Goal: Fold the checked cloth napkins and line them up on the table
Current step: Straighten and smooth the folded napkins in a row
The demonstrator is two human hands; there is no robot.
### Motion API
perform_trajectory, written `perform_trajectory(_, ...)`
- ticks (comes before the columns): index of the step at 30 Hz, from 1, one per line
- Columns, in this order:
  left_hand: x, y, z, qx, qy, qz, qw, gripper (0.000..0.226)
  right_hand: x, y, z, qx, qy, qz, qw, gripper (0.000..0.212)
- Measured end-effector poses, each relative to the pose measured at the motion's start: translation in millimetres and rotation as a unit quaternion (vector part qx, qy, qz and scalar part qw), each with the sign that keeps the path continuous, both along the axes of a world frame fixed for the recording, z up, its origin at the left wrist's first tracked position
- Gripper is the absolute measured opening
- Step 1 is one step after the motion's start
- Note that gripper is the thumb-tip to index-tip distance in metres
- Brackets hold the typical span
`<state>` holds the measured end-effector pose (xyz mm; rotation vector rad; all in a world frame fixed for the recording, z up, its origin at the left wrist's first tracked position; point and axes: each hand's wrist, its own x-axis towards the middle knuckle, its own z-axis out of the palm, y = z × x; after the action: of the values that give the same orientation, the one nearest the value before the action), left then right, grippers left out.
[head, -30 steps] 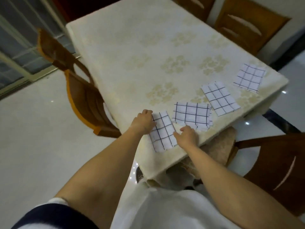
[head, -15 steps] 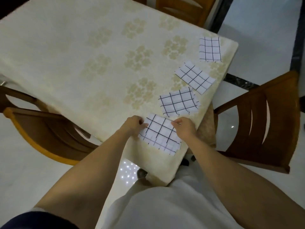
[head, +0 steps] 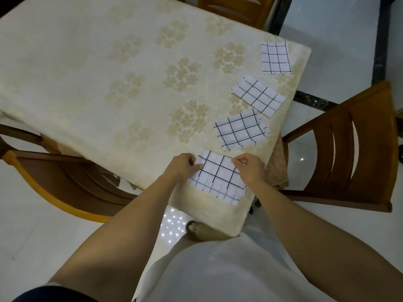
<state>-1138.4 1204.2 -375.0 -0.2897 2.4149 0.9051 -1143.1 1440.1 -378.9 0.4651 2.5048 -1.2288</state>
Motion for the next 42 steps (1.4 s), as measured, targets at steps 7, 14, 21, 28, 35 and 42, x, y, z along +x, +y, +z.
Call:
perform_trajectory(7, 5.3, 4.9, 10.5, -0.13, 0.009, -0.06, 0.99, 0.037, 2.8, -2.7, -2.2, 0.108, 0.018, 0.053, 0.993, 0.02)
perform_trajectory(14, 25.2, 47.9, -3.9, -0.046, 0.277, -0.208, 0.937, 0.054, 34.9, -33.8, -8.8, 0.208, 0.231, 0.2, 0.929, 0.048)
perform_trajectory(21, 31.3, 37.9, -32.8, -0.176, 0.139, -0.29, 0.93, 0.076, 53.4, -1.4, -34.9, 0.311, 0.108, 0.3, 0.896, 0.068)
perform_trajectory(28, 36.3, 22.3, -28.9, -0.223, 0.161, -0.24, 0.931, 0.082, 49.9, 18.5, -32.6, 0.331, 0.071, 0.291, 0.895, 0.075)
perform_trajectory(35, -33.0, 48.0, 0.2, -0.022, 0.204, 0.043, 0.978, 0.066, -19.5, 19.4, -9.2, 0.204, 0.239, 0.151, 0.937, 0.04)
perform_trajectory(42, -130.0, 71.2, -3.7, -0.023, 0.102, -0.005, 0.995, 0.043, -143.3, 17.4, 5.0, 0.263, 0.156, 0.372, 0.876, 0.054)
